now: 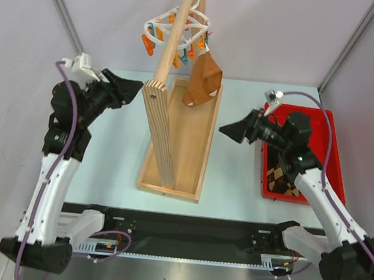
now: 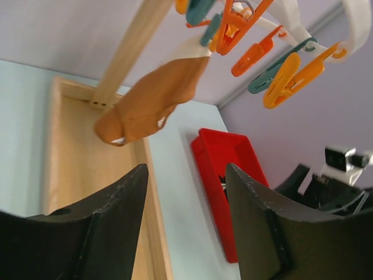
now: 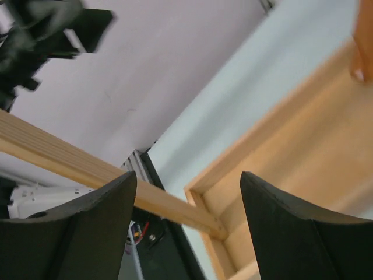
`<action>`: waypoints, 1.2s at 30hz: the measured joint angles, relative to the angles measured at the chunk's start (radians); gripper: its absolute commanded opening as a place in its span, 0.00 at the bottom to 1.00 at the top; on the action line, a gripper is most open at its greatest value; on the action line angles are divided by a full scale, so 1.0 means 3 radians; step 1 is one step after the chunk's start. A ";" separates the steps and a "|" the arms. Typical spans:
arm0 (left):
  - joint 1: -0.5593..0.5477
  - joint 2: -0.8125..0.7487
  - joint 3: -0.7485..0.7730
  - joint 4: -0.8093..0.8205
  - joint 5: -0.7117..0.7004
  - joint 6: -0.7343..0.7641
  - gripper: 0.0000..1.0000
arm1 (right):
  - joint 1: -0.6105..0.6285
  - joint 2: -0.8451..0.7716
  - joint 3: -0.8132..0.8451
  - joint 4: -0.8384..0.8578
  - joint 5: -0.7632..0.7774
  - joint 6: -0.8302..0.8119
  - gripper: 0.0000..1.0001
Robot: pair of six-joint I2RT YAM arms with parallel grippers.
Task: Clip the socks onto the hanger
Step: Open the clamp at the hanger.
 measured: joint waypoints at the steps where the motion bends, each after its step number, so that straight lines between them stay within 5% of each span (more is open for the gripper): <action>1: -0.0001 0.0113 0.0001 0.0127 0.0140 -0.0032 0.57 | 0.0114 0.0154 0.0128 0.0233 0.0023 -0.0086 0.75; 4: -0.0001 0.0347 0.0001 0.0346 0.0479 -0.0148 0.52 | 0.0312 0.0669 0.0604 0.0879 0.0047 -0.0326 0.51; 10: -0.0003 0.0415 0.0008 0.0614 0.0860 -0.0289 0.49 | 0.0362 0.1562 0.1414 0.1876 0.0078 -0.0486 0.38; 16: -0.0053 0.0356 0.0006 0.0759 0.0999 -0.0401 0.47 | 0.0482 0.2139 0.1867 0.2464 0.0066 -0.0511 0.56; 24: -0.0196 0.0142 -0.0074 0.0922 0.1024 -0.0596 0.45 | 0.0807 0.2403 0.2172 0.2566 0.0136 -0.0773 0.45; 36: -0.0237 0.0050 -0.0098 0.0950 0.1017 -0.0793 0.43 | 0.0955 0.2522 0.2351 0.2593 0.0142 -0.0949 0.41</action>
